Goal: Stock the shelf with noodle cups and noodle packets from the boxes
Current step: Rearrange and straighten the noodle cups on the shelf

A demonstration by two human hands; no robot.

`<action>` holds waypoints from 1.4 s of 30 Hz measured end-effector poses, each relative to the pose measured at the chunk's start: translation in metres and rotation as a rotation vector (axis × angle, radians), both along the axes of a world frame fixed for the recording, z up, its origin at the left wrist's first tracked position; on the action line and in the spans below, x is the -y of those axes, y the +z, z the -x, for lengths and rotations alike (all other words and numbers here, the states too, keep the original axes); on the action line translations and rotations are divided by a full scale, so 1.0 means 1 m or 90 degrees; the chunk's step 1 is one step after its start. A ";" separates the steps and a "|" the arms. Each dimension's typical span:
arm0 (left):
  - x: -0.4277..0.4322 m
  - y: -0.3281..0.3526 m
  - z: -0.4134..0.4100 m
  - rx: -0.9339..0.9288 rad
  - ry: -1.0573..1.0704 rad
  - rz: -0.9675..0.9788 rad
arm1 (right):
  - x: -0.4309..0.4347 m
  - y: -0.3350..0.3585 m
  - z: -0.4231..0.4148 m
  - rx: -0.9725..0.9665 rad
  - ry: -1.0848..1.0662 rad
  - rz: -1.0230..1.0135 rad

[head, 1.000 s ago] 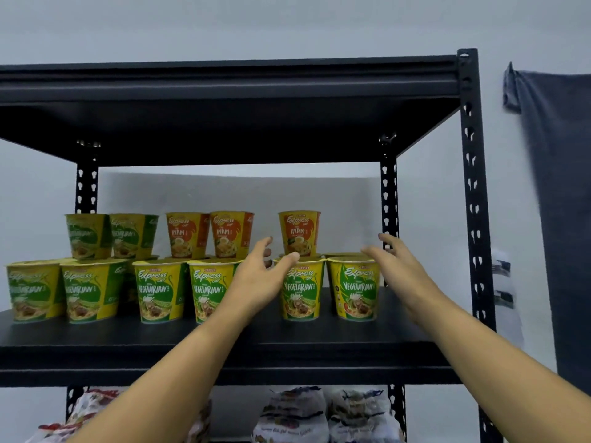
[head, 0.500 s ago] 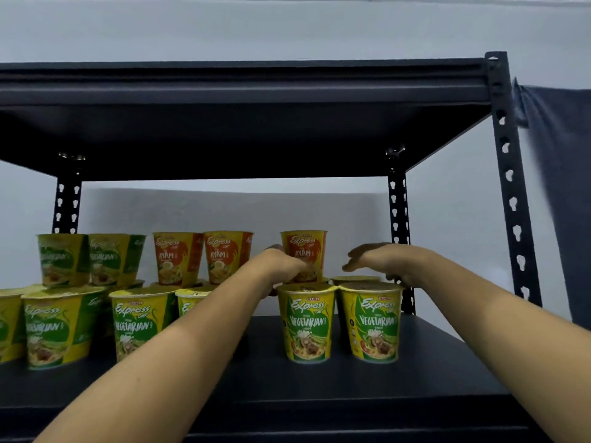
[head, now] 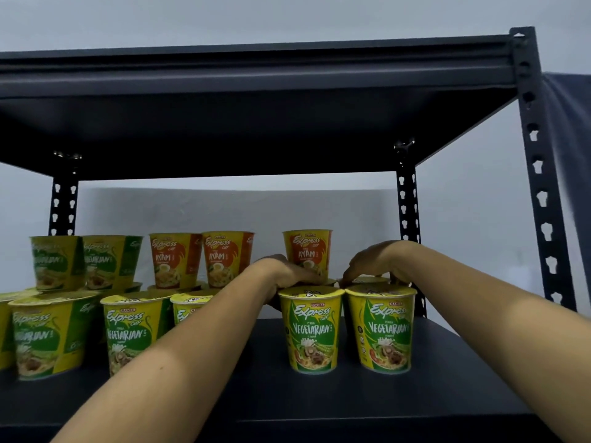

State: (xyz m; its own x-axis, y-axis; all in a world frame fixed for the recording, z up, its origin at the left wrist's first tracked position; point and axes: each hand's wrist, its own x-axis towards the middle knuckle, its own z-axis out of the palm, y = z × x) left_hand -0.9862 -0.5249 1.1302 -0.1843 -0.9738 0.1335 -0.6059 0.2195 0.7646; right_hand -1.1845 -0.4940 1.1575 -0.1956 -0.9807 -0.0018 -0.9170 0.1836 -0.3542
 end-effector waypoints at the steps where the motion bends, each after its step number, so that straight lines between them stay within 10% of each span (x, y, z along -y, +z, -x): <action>1: 0.001 0.000 0.001 -0.001 -0.002 -0.002 | 0.000 0.000 0.001 0.008 -0.002 0.002; 22: 0.001 -0.002 -0.002 -0.034 -0.003 0.004 | -0.017 -0.003 0.004 0.023 -0.002 0.041; 31: -0.062 -0.016 -0.025 -0.158 -0.020 0.242 | -0.109 -0.016 0.013 0.186 0.064 0.367; 42: -0.096 -0.088 -0.019 -0.230 -0.028 0.158 | -0.147 -0.110 0.000 0.393 0.083 0.406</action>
State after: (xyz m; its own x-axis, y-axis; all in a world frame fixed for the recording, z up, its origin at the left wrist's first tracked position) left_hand -0.9668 -0.4289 1.0424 -0.1237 -0.8959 0.4267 -0.2951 0.4438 0.8462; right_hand -1.1844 -0.3467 1.0480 -0.2274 -0.8455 0.4832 -0.5288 -0.3095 -0.7903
